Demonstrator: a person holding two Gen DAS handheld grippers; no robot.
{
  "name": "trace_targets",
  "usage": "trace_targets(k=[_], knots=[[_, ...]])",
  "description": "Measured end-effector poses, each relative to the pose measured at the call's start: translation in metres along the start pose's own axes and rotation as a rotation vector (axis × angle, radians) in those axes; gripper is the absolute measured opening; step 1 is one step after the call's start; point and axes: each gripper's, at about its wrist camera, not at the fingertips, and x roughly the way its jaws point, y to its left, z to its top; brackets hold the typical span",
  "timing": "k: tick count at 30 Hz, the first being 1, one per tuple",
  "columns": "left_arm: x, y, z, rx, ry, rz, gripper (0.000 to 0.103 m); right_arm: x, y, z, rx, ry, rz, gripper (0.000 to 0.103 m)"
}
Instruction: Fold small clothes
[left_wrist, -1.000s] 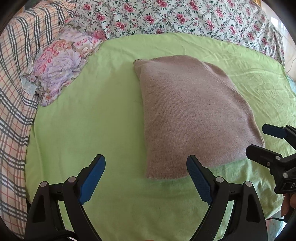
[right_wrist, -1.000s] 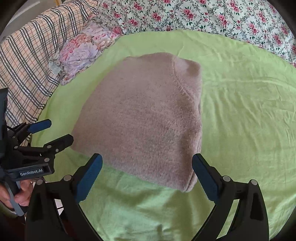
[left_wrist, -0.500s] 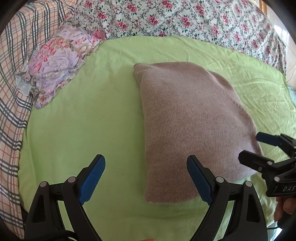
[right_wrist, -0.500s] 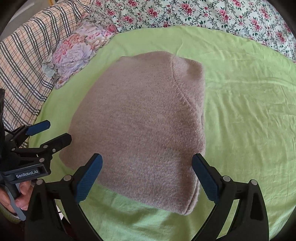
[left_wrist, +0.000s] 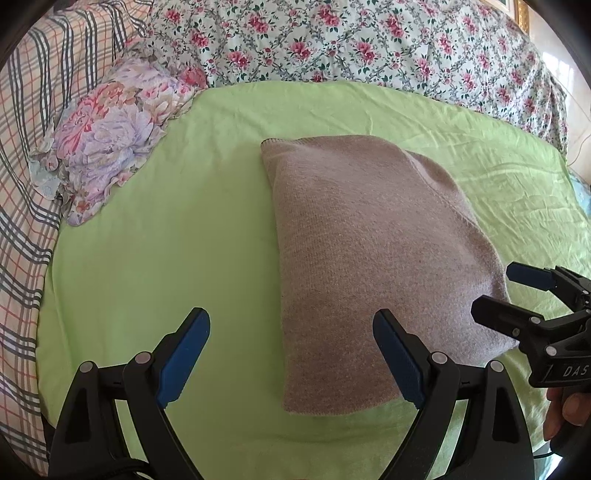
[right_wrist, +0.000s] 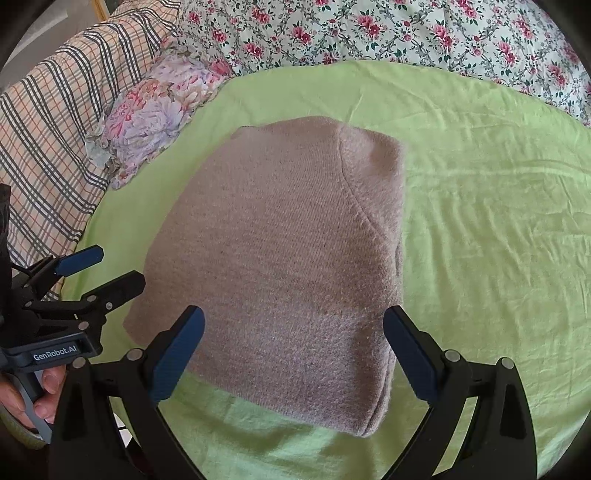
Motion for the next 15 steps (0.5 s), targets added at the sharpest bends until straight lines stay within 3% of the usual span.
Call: trace_targets(k=[15], knots=[[-0.0019, -0.0015, -0.0007, 0.018, 0.001, -0.003, 0.091, -0.0036, 0.0069, -0.0039, 0.006, 0.000, 0.006, 0.098]])
